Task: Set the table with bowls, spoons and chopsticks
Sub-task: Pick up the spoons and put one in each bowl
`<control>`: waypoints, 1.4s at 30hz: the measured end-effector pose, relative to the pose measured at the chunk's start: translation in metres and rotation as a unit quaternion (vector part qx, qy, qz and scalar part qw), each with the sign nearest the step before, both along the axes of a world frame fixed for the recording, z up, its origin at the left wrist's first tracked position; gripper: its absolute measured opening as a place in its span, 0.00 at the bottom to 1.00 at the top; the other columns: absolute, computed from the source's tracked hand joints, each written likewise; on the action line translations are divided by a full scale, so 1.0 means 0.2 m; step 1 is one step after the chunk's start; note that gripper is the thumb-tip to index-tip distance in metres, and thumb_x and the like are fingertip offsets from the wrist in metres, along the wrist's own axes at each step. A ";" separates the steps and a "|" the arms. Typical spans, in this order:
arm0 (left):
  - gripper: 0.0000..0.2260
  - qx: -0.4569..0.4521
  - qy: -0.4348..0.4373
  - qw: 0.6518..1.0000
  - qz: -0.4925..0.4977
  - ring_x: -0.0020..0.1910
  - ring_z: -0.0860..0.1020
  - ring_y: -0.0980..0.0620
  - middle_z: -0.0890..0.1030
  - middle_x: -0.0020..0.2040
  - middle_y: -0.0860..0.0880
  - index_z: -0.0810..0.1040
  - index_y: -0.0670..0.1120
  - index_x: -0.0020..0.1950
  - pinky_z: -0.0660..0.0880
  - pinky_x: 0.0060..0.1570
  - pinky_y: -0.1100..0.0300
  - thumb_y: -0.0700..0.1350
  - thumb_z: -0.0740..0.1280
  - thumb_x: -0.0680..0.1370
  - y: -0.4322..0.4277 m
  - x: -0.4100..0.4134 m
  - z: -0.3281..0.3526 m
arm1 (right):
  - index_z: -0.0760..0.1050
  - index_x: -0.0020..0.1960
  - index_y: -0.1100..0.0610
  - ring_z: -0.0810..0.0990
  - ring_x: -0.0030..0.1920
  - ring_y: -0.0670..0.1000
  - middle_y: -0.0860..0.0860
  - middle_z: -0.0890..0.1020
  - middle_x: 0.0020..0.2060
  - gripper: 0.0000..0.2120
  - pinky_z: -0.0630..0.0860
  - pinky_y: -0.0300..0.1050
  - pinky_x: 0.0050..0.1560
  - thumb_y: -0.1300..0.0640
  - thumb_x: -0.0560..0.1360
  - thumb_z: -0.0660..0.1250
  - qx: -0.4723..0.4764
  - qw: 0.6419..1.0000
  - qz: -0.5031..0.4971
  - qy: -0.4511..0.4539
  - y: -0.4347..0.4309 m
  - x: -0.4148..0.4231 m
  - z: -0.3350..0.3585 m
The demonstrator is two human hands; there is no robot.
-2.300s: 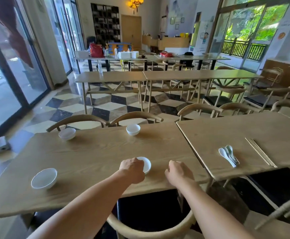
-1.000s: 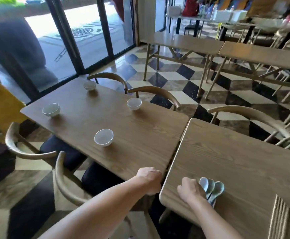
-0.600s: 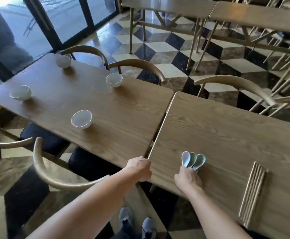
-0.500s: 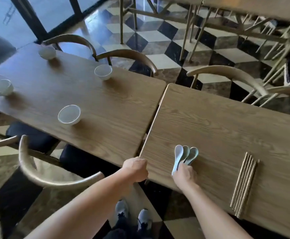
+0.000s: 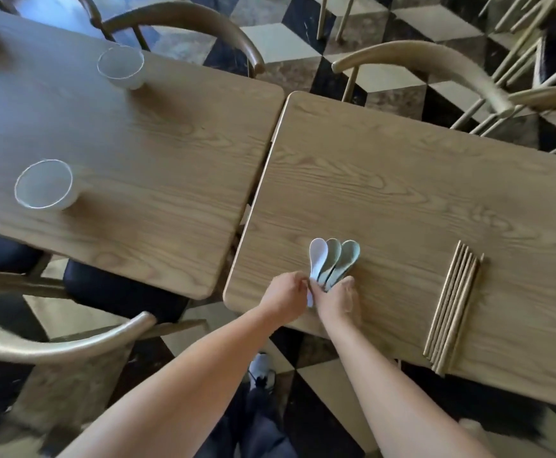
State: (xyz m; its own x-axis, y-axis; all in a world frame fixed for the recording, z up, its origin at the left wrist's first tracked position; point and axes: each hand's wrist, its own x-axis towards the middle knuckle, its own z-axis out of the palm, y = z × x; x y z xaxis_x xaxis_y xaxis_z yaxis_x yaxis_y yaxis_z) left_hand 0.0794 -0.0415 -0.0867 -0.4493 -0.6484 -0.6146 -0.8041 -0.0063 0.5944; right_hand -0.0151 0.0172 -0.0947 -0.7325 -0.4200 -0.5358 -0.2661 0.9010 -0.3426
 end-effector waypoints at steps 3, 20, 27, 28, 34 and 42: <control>0.13 0.018 0.025 0.999 0.017 0.47 0.80 0.45 0.84 0.42 0.48 0.83 0.46 0.45 0.75 0.46 0.57 0.37 0.59 0.74 0.03 -0.05 -0.05 | 0.67 0.57 0.59 0.78 0.56 0.60 0.57 0.78 0.56 0.25 0.71 0.49 0.45 0.39 0.74 0.66 0.002 1.000 0.005 0.023 -0.01 0.01 -0.04; 0.16 0.226 0.056 0.966 0.111 0.43 0.79 0.48 0.80 0.44 0.46 0.81 0.47 0.51 0.77 0.37 0.59 0.37 0.55 0.76 0.00 -0.06 0.09 | 0.68 0.58 0.65 0.78 0.55 0.63 0.63 0.79 0.55 0.20 0.69 0.48 0.45 0.47 0.80 0.59 -0.004 0.990 0.104 -0.095 0.00 -0.04 -0.02; 0.15 0.318 0.173 0.861 0.358 0.29 0.74 0.46 0.75 0.36 0.43 0.72 0.40 0.50 0.69 0.30 0.59 0.50 0.63 0.70 -0.05 0.11 0.25 | 0.71 0.44 0.58 0.69 0.26 0.48 0.52 0.77 0.30 0.13 0.64 0.40 0.29 0.48 0.75 0.56 -0.073 0.957 0.083 -0.266 -0.01 0.17 0.12; 0.19 0.328 0.189 0.844 0.381 0.27 0.74 0.47 0.75 0.33 0.45 0.73 0.41 0.51 0.68 0.30 0.59 0.55 0.67 0.70 -0.05 0.17 0.29 | 0.70 0.44 0.57 0.67 0.23 0.47 0.50 0.75 0.27 0.11 0.63 0.39 0.28 0.50 0.75 0.56 -0.086 0.949 0.086 -0.292 -0.02 0.24 0.17; 0.31 0.336 0.285 0.789 0.428 0.41 0.82 0.46 0.85 0.44 0.46 0.84 0.41 0.56 0.77 0.40 0.60 0.61 0.78 0.62 -0.14 0.64 0.57 | 0.68 0.43 0.58 0.62 0.22 0.46 0.50 0.67 0.25 0.13 0.57 0.37 0.25 0.52 0.83 0.57 -0.184 0.859 0.117 -0.464 -0.13 0.64 0.55; 0.21 0.224 0.381 0.738 0.510 0.32 0.79 0.45 0.79 0.35 0.45 0.76 0.45 0.41 0.77 0.39 0.56 0.56 0.81 0.63 -0.27 1.37 0.86 | 0.71 0.44 0.56 0.68 0.26 0.48 0.52 0.73 0.28 0.17 0.60 0.39 0.26 0.47 0.82 0.52 -0.131 0.791 0.256 -0.539 -0.35 1.26 0.83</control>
State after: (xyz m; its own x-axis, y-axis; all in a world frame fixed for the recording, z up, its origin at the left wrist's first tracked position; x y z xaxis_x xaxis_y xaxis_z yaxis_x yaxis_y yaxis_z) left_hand 0.3544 -0.0959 0.0849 -0.1946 -0.6961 -0.6911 0.3200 -0.7111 0.6261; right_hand 0.2363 -0.0531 0.0707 0.3942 -0.7142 -0.5784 0.0012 0.6298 -0.7768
